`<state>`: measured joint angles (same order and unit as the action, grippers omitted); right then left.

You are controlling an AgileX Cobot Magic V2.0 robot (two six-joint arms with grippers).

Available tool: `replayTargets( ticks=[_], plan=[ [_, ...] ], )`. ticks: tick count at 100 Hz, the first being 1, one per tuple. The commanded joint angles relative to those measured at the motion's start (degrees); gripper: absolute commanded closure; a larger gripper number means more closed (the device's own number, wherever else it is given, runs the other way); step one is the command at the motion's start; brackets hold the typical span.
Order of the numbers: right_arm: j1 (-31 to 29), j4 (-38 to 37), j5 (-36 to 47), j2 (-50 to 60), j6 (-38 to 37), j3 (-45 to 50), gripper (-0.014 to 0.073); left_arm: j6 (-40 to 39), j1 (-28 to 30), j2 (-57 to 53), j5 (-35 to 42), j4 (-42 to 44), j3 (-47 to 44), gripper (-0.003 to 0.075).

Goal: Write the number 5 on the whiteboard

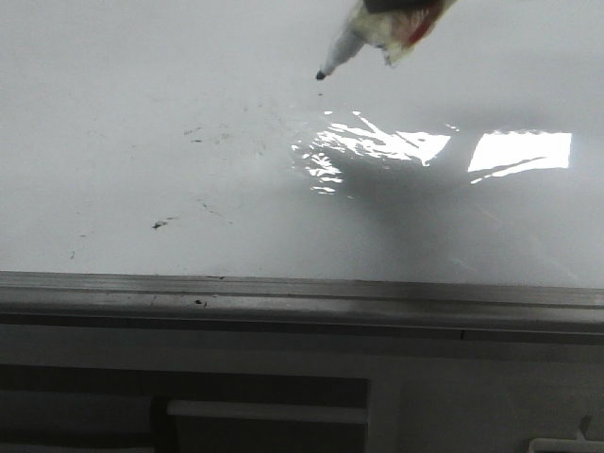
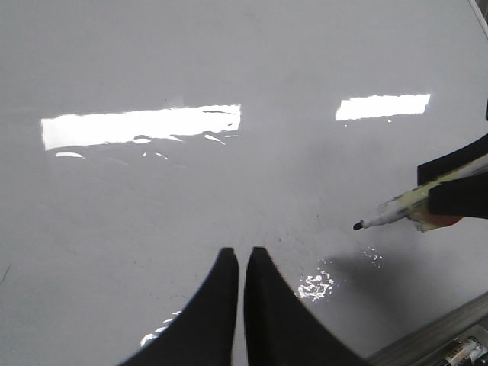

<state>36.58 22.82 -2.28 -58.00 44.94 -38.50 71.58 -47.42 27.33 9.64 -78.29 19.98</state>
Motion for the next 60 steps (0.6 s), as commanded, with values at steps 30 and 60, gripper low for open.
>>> replayTargets(
  ticks=[30, 60],
  plan=[
    [-1.1, -2.4, 9.5, -4.5, 2.4, -1.6, 0.0655, -0.5, 0.1, 0.3, -4.0, 0.2, 1.5, 0.0741],
    [-3.1, -2.4, 7.1, -6.8, 2.5, -1.6, 0.0652, -0.5, 0.1, 0.3, -5.7, 0.2, 1.5, 0.074]
  ],
)
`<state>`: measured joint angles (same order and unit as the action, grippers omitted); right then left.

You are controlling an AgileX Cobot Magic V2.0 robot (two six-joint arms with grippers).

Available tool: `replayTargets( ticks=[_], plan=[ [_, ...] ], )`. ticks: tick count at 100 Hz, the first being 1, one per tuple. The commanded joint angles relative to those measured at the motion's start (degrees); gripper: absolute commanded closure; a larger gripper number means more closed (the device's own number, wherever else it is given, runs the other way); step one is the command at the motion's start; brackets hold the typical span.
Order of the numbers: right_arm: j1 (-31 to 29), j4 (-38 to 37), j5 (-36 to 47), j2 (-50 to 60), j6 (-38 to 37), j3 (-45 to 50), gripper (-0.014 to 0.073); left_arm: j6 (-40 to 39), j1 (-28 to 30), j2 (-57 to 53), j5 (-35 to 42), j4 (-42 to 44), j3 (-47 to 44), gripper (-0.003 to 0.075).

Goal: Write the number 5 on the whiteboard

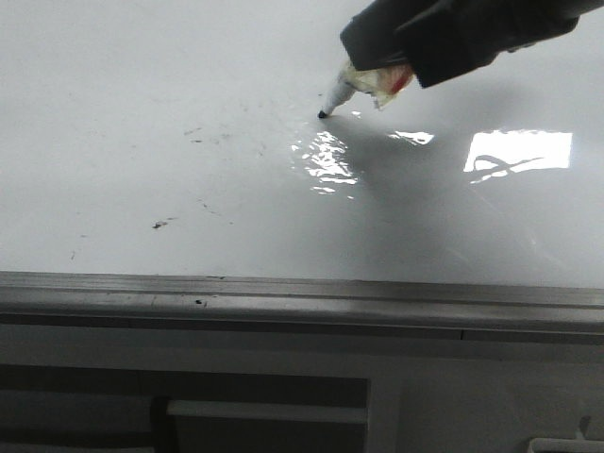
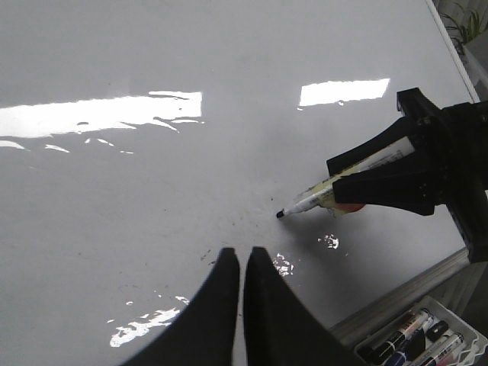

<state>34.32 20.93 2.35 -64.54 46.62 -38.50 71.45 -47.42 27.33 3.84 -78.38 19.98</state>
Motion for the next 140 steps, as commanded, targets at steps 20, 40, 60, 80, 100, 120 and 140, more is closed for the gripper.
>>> replayTargets(
  ticks=[20, 40, 60, 80, 100, 120, 140],
  plan=[
    [-0.8, -0.5, -4.6, -0.5, 0.7, -0.9, 0.0652, -0.4, 0.1, 0.3, 0.0, 0.3, 1.5, 0.0741],
    [-0.5, -0.4, -5.0, -0.5, 0.7, 0.8, 0.0652, -0.4, 0.1, 0.3, 0.0, 0.3, 1.5, 0.0741],
    [-2.5, -0.4, -6.0, 0.4, 0.7, 0.8, 0.0652, -0.4, 0.1, 0.3, 0.0, 0.3, 1.5, 0.0741],
    [-7.3, -0.4, -11.7, 2.5, 0.6, 0.9, 0.0652, -0.4, 0.1, 0.3, 0.0, 0.3, 1.5, 0.0741],
    [-5.8, 1.5, -16.1, 3.3, 0.4, 1.3, 0.0648, -0.4, 0.1, 0.3, 0.0, 0.3, 1.5, 0.0741],
    [3.9, 3.3, -6.8, -2.7, 0.4, 1.3, 0.0641, -0.4, 0.1, 0.3, 0.0, 0.3, 1.5, 0.0741],
    [5.0, 6.6, -4.9, -4.7, 0.4, -0.6, 0.0641, -0.4, 0.1, 0.3, 0.0, 0.3, 1.5, 0.0741]
  ],
)
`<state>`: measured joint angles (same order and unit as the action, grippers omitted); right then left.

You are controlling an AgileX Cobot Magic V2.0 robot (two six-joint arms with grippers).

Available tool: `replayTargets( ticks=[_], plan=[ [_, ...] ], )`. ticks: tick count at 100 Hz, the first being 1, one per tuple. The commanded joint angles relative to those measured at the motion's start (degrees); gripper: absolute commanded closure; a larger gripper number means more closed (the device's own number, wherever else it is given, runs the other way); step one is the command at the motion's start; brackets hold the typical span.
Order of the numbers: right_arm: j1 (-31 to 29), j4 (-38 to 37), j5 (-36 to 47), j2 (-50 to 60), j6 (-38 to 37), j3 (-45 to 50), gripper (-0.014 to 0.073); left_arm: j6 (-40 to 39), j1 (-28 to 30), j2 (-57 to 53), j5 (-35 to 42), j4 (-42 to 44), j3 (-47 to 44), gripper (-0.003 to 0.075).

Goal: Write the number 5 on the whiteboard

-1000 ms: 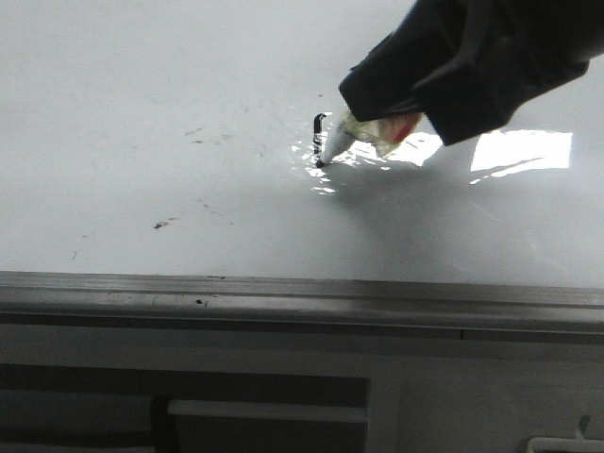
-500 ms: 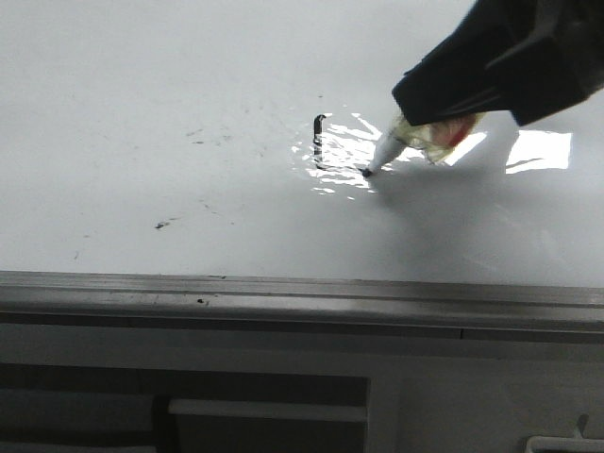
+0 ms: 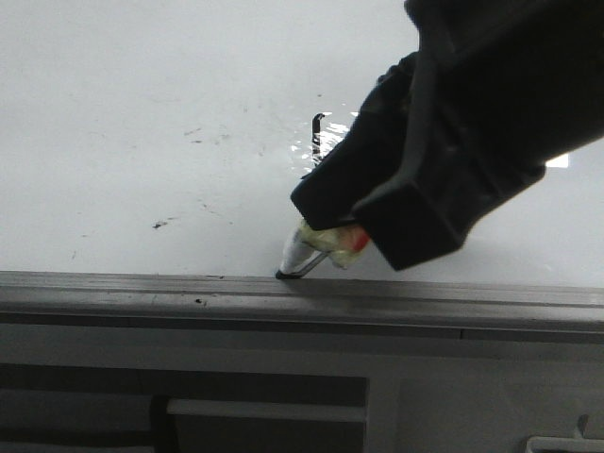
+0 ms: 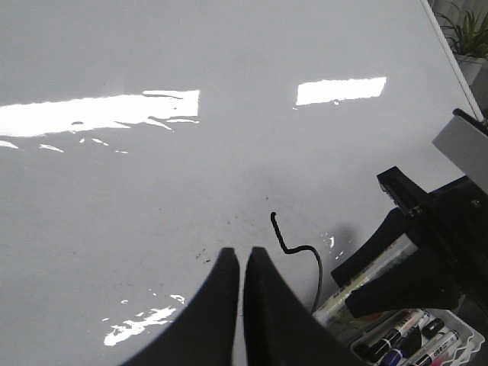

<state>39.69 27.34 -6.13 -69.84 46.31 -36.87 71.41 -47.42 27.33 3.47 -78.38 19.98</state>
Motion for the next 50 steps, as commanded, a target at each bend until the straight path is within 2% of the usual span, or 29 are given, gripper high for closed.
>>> replayTargets(
  ticks=[1, 15, 27, 50],
  plan=[
    [-0.4, 0.2, 3.5, 0.8, 0.7, -2.2, 0.0641, -0.4, 0.1, 0.3, 0.4, 0.3, 1.5, 0.0741],
    [-0.4, 0.2, 1.2, 7.0, 1.0, -4.8, 0.0642, -0.4, 0.1, 0.3, 0.1, 0.3, 1.5, 0.0741],
    [-0.9, 0.2, 3.3, 11.6, 1.0, -5.3, 0.0642, -0.4, 0.1, 0.3, 0.1, 0.3, 1.5, 0.0741],
    [-8.3, 0.3, 3.3, 11.5, 1.0, -5.3, 0.0642, -0.4, 0.1, 0.3, 0.2, 0.3, 1.5, 0.0741]
  ],
)
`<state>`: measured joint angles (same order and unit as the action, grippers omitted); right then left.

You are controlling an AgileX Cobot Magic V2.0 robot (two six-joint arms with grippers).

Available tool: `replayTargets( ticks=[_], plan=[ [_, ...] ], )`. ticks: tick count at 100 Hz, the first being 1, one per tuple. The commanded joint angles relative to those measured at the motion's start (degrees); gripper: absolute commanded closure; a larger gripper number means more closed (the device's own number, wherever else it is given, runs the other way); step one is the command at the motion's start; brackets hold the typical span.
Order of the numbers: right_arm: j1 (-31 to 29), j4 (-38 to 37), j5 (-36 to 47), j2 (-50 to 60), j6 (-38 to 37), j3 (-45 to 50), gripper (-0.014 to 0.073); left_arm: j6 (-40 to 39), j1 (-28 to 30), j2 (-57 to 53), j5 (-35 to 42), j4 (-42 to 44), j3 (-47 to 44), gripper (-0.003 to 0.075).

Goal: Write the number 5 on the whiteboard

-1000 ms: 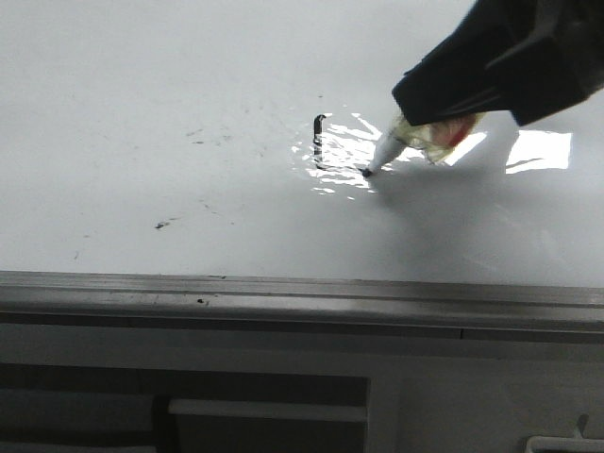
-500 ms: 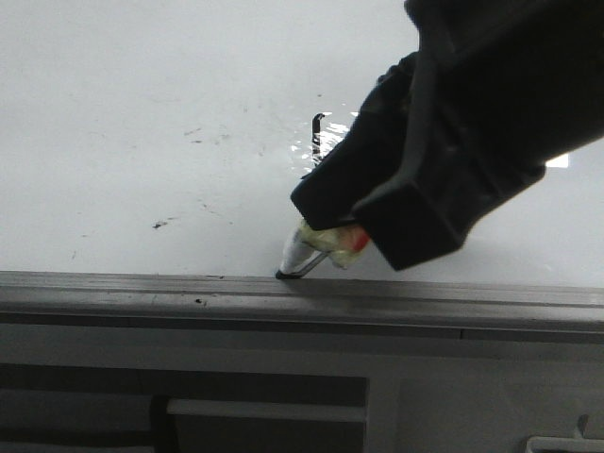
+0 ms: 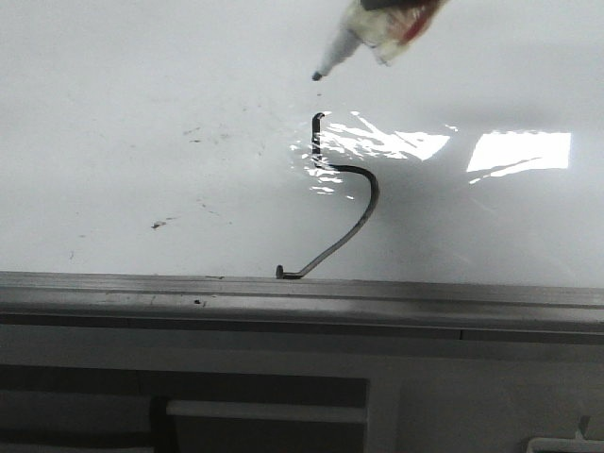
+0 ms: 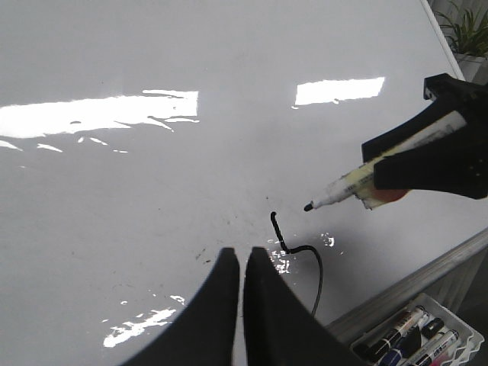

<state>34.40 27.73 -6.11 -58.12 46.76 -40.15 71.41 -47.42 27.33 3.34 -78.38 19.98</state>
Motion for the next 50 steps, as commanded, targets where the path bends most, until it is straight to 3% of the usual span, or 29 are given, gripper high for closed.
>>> replayTargets(
  ticks=[1, 18, 50],
  plan=[
    [-3.4, -0.1, 3.1, -0.4, 0.5, -2.0, 0.0642, -0.4, 0.1, 0.3, 0.4, 0.3, 1.5, 0.0741],
    [-5.0, 0.1, 2.6, -1.8, 0.5, -2.0, 0.0642, -0.4, 0.1, 0.3, 0.4, 0.3, 1.5, 0.0741],
    [-2.1, 0.1, 3.4, -2.5, 0.5, -2.0, 0.0642, -0.4, 0.1, 0.4, 0.4, 0.3, 1.5, 0.0741]
  ],
)
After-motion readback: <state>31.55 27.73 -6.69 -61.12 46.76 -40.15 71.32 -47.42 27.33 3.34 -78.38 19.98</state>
